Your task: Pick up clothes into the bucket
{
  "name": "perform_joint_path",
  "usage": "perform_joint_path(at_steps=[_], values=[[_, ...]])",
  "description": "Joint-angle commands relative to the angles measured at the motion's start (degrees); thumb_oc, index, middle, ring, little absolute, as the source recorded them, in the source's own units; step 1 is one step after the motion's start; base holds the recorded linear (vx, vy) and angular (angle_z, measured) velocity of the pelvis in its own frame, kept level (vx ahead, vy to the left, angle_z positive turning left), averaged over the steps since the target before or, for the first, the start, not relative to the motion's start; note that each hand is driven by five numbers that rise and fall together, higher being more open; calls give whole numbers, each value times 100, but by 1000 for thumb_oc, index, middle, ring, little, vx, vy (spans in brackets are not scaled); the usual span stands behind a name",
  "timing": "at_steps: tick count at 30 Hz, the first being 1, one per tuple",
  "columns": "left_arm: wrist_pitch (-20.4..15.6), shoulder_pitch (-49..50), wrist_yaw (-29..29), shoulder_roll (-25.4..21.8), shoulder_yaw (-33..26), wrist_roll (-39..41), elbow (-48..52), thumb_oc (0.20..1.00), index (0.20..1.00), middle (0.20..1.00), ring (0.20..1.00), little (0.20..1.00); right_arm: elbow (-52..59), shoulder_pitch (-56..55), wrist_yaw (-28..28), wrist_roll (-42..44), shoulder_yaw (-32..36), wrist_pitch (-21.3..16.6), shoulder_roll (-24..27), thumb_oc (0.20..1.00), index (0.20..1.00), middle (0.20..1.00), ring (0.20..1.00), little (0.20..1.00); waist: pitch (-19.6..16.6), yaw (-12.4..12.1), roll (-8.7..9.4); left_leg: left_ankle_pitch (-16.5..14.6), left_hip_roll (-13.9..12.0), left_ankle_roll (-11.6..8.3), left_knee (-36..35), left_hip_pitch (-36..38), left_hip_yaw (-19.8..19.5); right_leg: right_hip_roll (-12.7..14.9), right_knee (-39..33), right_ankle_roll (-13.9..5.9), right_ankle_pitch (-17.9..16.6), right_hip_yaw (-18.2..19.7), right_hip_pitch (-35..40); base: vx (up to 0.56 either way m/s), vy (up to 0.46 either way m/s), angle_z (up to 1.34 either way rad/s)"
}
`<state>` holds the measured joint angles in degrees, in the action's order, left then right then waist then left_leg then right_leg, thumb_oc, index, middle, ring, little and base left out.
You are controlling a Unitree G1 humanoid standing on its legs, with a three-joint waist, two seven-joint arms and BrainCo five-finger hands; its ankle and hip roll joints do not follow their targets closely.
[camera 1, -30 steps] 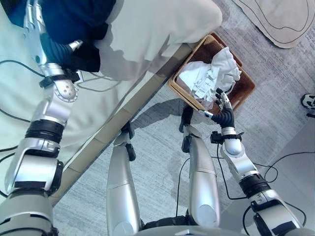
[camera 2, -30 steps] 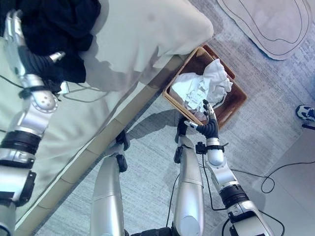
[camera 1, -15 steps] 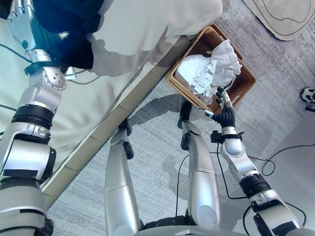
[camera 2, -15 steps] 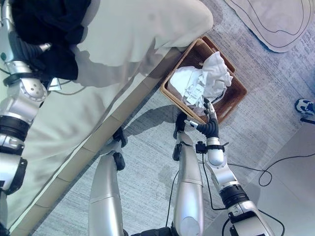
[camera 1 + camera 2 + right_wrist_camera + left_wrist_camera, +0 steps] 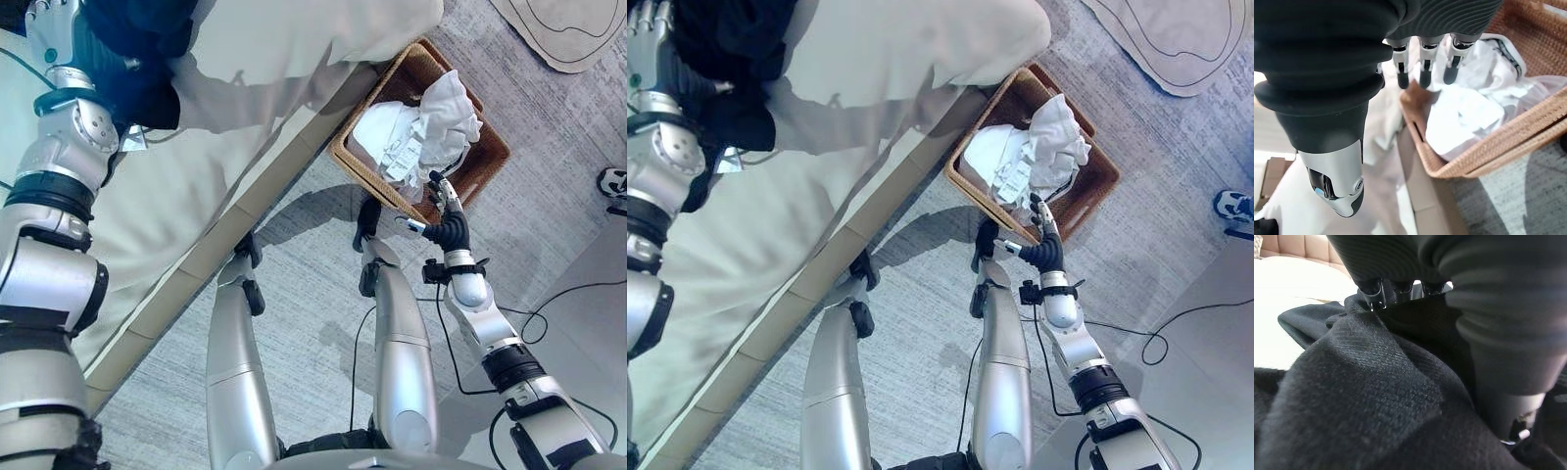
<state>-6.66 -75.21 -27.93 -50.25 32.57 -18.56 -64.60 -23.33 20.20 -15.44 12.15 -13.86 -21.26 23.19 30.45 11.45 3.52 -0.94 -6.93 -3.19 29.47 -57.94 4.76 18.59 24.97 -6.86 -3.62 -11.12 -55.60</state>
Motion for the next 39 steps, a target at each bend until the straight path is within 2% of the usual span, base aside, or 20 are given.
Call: perform_joint_path(at_steps=[1,11,19,21,22,23,24,25,26,33,39], values=[[50,134,515,11,88,-209,-315,200,200,200,200,200,364,-316,87,185,181,-253,166,1000,1000,1000,1000,1000,-339,38,82,-649,-65,-53,585,-181,140,189,-582,-586,-503,432,-16,0,0,0],[-47,533,481,-17,-112,-300,86,200,200,200,200,200,328,-329,125,183,190,-248,143,1000,1000,1000,1000,1000,-372,-31,55,-586,-39,-76,441,-10,125,200,-613,-582,-479,368,145,0,0,0],[-327,1586,279,-21,-908,-231,1922,200,200,200,200,200,325,-299,1,-25,463,-198,236,1000,1000,1000,1000,1000,-420,-194,-5,-567,37,-79,201,462,88,191,-673,-564,-384,279,616,2,-4,1],[-484,2355,246,176,-1445,-272,2884,200,200,200,200,200,310,-250,-78,-184,610,-142,259,1000,1000,1000,1000,1000,-435,-308,-39,-550,66,-81,29,787,74,191,-737,-554,-347,204,919,13,-8,4],[-538,2521,261,282,-1521,-307,3095,200,200,200,200,200,234,-211,-98,-216,648,-123,258,1000,1000,1000,1000,1000,-446,-343,-45,-546,73,-82,-20,879,73,199,-756,-554,-338,183,1006,-72,-2,3],[-662,2811,314,472,-1671,-237,3432,200,200,200,200,200,197,-173,-123,-238,690,-103,252,1000,1000,1000,1000,1000,-428,-354,-28,-352,124,-37,-124,975,118,249,-853,-484,-487,109,1118,0,0,0],[-712,3012,359,560,-1750,-212,3587,200,200,200,200,200,171,-146,-131,-267,732,-78,258,1000,1000,1000,1000,1000,-474,-404,-61,-491,104,-82,-194,1154,65,205,-855,-547,-351,130,1281,-67,-5,3],[-772,3253,407,678,-1855,-221,3866,200,200,200,200,200,160,-127,-140,-310,760,-62,276,1000,1000,1000,1000,1000,-443,-407,-45,-312,151,-38,-278,1239,120,249,-954,-478,-487,51,1394,18,-13,6],[-848,3492,460,835,-1946,-174,4074,200,200,200,200,200,127,-97,-168,-360,762,-28,277,1000,1000,1000,1000,1000,-445,-432,-51,-295,156,-42,-364,1419,113,249,-1021,-476,-492,19,1579,-58,-20,11],[-1243,4459,847,1759,-1912,386,4813,200,200,200,200,200,-232,164,-263,-671,751,117,384,1000,1000,1000,1000,1000,-583,-652,-69,-116,209,-85,-1020,2478,47,173,-1522,-481,-538,-239,2689,48,-50,7],[-1429,5062,1136,1957,-1865,741,5260,200,200,200,200,200,-228,222,-214,-1131,550,233,483,1000,1000,1000,1000,1000,-876,-796,-48,130,199,-131,-1691,3366,21,49,-1942,-475,-559,-441,3549,76,-68,5]])
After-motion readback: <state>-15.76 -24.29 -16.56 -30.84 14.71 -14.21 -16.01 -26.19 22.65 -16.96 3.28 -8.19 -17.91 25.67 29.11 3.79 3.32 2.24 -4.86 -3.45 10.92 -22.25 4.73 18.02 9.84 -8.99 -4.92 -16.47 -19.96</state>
